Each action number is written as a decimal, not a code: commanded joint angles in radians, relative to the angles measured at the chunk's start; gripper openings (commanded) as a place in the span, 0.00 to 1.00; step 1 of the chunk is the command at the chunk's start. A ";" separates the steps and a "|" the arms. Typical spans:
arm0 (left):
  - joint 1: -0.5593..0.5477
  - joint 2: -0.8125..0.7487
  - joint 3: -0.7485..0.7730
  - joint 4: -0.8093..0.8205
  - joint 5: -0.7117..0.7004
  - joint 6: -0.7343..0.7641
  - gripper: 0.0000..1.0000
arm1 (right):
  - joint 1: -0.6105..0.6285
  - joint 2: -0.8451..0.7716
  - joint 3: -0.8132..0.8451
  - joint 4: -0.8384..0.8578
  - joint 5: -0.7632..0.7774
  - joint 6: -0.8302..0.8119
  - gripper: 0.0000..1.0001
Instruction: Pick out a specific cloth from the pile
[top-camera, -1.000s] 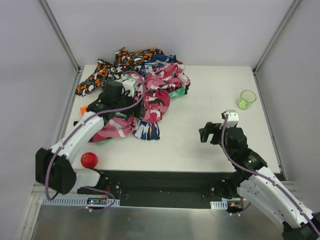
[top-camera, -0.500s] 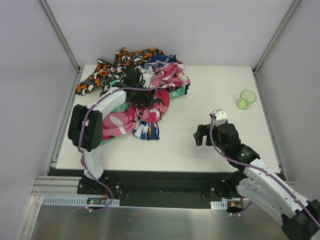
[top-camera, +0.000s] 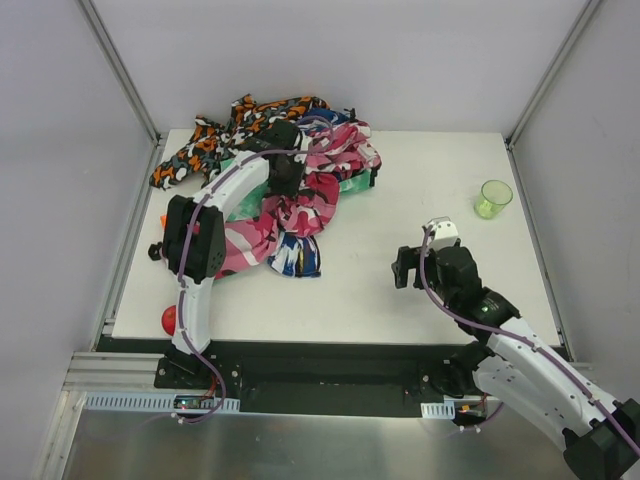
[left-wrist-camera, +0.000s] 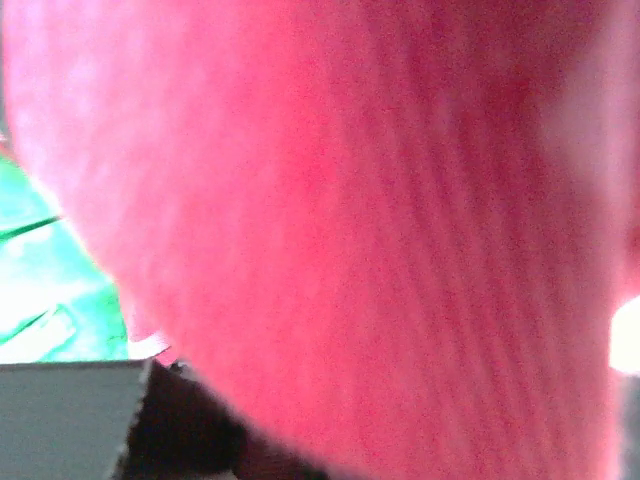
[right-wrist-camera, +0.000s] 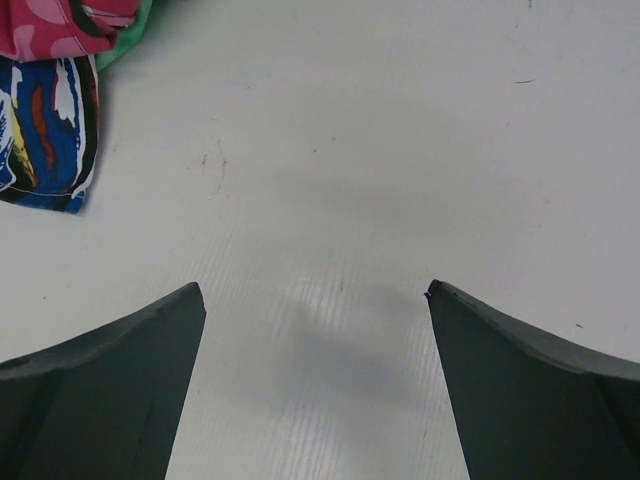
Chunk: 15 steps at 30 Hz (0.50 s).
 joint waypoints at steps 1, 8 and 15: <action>0.012 -0.035 0.184 0.008 -0.298 -0.052 0.00 | 0.003 -0.003 0.016 0.049 0.047 -0.008 0.96; 0.047 0.009 0.495 0.011 -0.540 -0.030 0.00 | 0.001 0.077 0.011 0.152 0.036 0.012 0.96; 0.164 0.124 0.653 0.034 -0.469 -0.041 0.00 | 0.003 0.314 0.109 0.327 -0.047 0.030 0.96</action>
